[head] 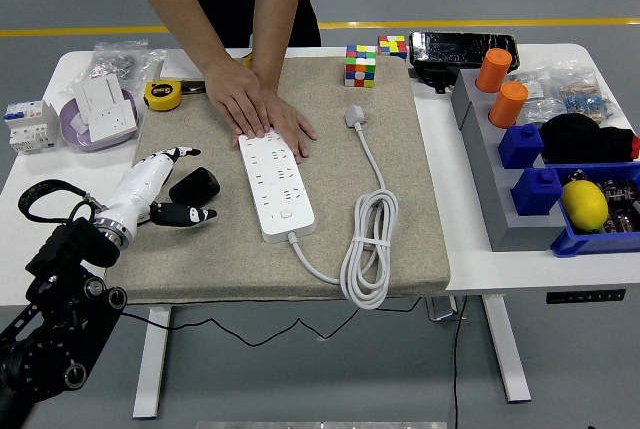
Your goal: Pick up the plug,place it near the board,insert it into the board,press the button
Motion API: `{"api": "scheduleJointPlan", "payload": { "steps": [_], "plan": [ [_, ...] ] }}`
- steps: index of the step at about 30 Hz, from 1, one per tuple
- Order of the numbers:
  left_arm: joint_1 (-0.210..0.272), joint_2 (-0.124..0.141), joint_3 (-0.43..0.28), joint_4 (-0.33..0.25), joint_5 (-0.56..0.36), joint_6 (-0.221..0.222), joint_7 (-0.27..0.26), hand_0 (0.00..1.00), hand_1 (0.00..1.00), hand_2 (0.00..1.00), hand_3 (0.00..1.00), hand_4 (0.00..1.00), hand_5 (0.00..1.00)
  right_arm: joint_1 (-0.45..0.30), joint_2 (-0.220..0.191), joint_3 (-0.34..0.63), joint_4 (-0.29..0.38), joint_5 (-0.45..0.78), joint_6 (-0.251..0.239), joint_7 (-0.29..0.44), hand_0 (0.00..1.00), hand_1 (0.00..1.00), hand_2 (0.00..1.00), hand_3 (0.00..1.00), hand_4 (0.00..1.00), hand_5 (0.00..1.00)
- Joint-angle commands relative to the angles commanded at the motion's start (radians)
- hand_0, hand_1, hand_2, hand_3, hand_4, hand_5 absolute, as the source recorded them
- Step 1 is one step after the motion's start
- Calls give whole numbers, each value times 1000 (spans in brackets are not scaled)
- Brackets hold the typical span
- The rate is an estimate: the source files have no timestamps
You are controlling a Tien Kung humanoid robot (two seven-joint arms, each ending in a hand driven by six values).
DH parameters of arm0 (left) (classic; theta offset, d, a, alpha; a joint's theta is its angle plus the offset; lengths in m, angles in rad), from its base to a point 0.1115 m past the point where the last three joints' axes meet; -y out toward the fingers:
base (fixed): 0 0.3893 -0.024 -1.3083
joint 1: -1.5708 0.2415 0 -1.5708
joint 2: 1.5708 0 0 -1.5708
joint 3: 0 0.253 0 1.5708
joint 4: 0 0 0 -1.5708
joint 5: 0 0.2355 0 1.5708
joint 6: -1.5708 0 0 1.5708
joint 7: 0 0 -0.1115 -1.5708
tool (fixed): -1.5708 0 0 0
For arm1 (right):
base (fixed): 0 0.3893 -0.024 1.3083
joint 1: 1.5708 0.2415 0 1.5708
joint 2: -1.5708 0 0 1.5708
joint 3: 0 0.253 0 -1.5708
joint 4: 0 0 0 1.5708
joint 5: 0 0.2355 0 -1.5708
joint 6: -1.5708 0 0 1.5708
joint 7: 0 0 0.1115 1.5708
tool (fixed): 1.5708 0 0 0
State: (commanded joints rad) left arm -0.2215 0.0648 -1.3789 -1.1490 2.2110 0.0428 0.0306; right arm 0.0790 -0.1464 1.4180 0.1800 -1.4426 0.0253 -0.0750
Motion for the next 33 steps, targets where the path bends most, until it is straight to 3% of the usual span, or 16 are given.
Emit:
{"api": "scheduleJointPlan", "payload": {
  "steps": [1,2,8,9,14,15,26,27,32,33],
  "plan": [
    [-2,-1,0,7,0,3,0,870,915,859,808,998,234,0,0,0,0,0,0,0,832,783,774,809,998,929],
    [-3,-3,0,13,0,5,-1,800,841,772,754,998,248,0,0,-1,0,0,0,0,834,782,772,808,998,929],
    [-17,-18,-2,61,-3,53,-19,800,841,772,754,998,248,0,-1,-2,0,-1,1,0,834,782,772,808,998,929],
    [-22,-21,-4,72,0,62,-25,739,729,599,554,998,259,0,-1,-3,0,-2,1,-1,833,781,772,806,998,928],
    [-45,-37,-23,119,51,92,-51,739,729,599,554,998,259,-1,-2,-6,0,-4,2,-2,833,781,772,806,998,928],
    [-48,-39,-26,124,52,96,-54,698,645,481,449,998,281,-1,-2,-7,0,-3,2,-1,833,780,771,805,998,928],
    [-72,-56,-42,177,58,129,-70,684,620,451,417,998,285,-1,-2,-4,0,-6,2,-3,834,779,770,803,998,928],
    [-75,-57,-43,184,58,137,-74,626,573,429,406,998,294,0,-2,-3,0,-5,2,-3,835,779,769,803,998,928],
    [-83,-59,-41,202,58,165,-87,626,573,429,406,998,294,1,-2,-3,0,-3,2,-1,835,779,769,803,998,928],
    [-84,-60,-41,203,58,167,-88,582,518,414,396,998,281,2,-2,-3,0,-3,2,-1,835,779,768,802,998,927]
  ]
}}
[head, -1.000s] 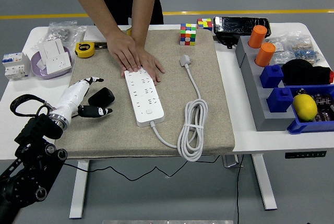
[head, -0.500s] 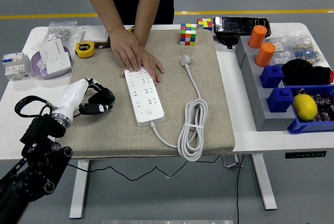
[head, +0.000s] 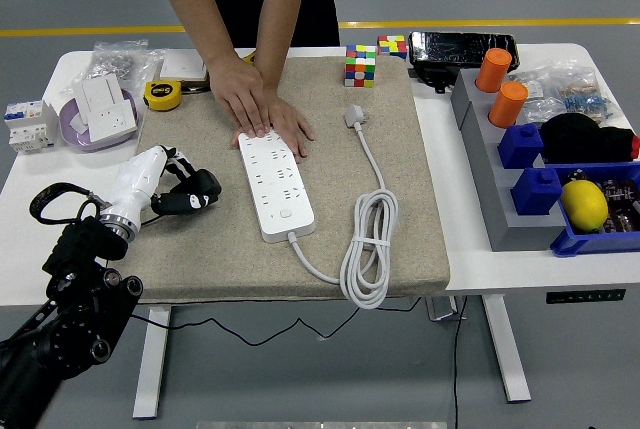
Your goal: Pick up the plug,place it near the board,insert it into the board,press the button
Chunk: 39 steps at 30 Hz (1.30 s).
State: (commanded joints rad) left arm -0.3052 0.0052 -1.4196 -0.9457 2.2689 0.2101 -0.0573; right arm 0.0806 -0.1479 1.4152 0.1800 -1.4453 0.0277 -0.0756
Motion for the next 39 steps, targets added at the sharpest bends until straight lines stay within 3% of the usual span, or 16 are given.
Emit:
{"api": "scheduleJointPlan", "payload": {
  "steps": [5,6,11,12,16,17,18,21,26,30,34,39],
  "plan": [
    [2,1,2,-7,0,2,-2,582,518,414,396,998,281,0,1,0,0,3,0,1,835,779,768,802,998,927],
    [1,2,2,-8,0,2,-2,517,411,390,405,813,198,0,1,0,0,3,0,1,835,778,768,800,998,928],
    [2,6,1,-18,0,-6,6,517,411,390,405,813,198,1,1,0,0,5,-1,1,835,778,768,800,998,928],
    [3,7,3,-23,0,-8,7,436,350,350,386,644,2,1,1,0,0,6,-1,1,834,778,768,800,998,928],
    [3,21,34,-53,0,-22,16,436,350,350,386,644,2,0,1,2,0,6,-1,1,834,778,768,800,998,928],
    [1,27,48,-63,0,-25,17,436,350,350,386,644,2,0,1,2,0,6,-1,0,834,778,768,800,998,928],
    [-5,36,68,-72,0,-27,18,426,345,330,374,576,2,-1,1,3,0,6,-1,0,834,778,767,799,998,928],
    [-19,57,115,-86,-4,-30,19,426,345,330,374,576,2,0,1,3,0,6,-1,0,834,778,767,799,998,928],
    [-89,126,264,-92,-59,-33,18,429,343,324,374,562,2,3,-2,-1,0,8,-1,1,834,778,767,799,998,928],
    [-151,158,364,-74,-81,-32,14,429,343,324,374,562,2,6,-5,-3,0,6,-1,-1,834,778,767,799,998,928],
    [-203,175,437,-51,-98,-30,9,425,341,323,376,561,2,8,-9,-6,0,6,0,-2,833,778,767,798,998,929],
    [-235,176,479,-28,-95,-25,2,425,342,320,377,563,2,9,-9,-8,0,5,1,-3,834,778,767,798,998,929]
  ]
}}
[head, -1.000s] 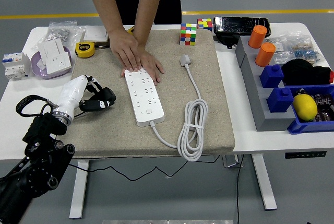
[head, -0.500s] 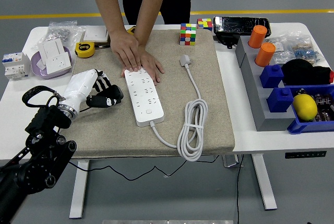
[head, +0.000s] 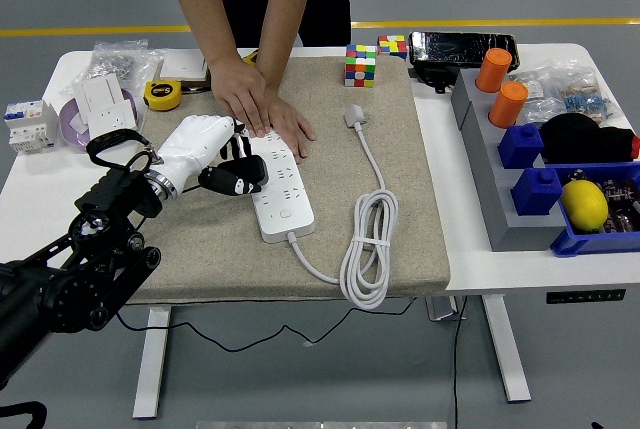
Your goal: Pick up the plug,place it near the board,insert it into the board,press the button
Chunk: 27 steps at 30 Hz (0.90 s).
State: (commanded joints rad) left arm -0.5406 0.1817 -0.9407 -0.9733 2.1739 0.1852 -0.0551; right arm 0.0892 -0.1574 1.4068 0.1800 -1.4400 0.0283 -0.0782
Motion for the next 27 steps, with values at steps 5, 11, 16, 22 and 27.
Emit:
{"api": "scheduleJointPlan", "payload": {
  "steps": [5,11,16,22,27],
  "plan": [
    [-16,1,14,26,6,3,-6,426,345,317,378,562,2,0,-2,-2,0,0,0,0,834,777,767,797,998,929],
    [-26,3,15,47,13,4,-8,427,350,318,380,564,2,2,-3,-1,0,-1,0,-1,833,777,767,797,998,929],
    [-26,3,18,49,20,1,-7,427,350,318,380,564,2,4,-4,0,0,1,0,0,834,777,767,797,998,929],
    [-24,6,20,31,26,-3,-5,427,350,318,380,565,2,3,-2,3,0,1,0,0,833,777,767,797,998,929],
    [-28,17,29,24,33,-15,1,427,350,318,380,565,2,4,-2,3,0,4,-1,1,833,777,767,797,998,929]
  ]
}}
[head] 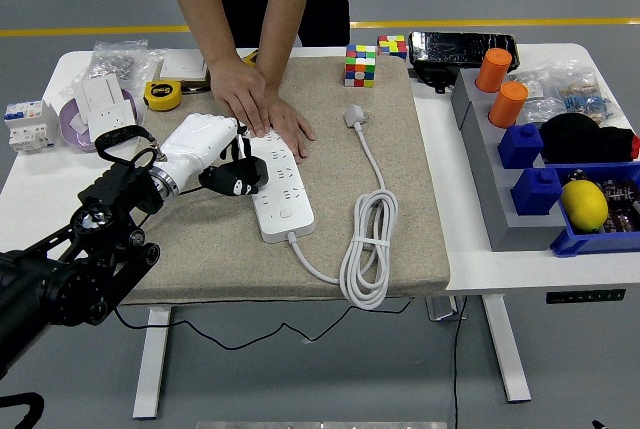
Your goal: Pick up the plug,place it near the board,insert it into the board,press the button
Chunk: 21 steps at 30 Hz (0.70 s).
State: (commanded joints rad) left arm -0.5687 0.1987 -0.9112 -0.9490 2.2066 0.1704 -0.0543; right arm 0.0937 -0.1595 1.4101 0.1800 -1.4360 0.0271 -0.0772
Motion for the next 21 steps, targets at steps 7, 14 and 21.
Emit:
{"api": "scheduleJointPlan", "payload": {
  "steps": [7,14,21],
  "plan": [
    [-8,16,10,2,0,-10,3,427,353,317,380,567,2,1,0,5,0,0,-1,-1,833,776,767,797,998,931],
    [-9,22,11,5,-2,-20,4,427,355,317,380,568,2,0,1,5,0,2,-1,-1,833,777,767,797,998,930],
    [-8,27,20,-9,-4,-24,5,427,356,317,381,570,2,1,0,6,0,4,-2,0,833,777,767,796,998,929]
  ]
}}
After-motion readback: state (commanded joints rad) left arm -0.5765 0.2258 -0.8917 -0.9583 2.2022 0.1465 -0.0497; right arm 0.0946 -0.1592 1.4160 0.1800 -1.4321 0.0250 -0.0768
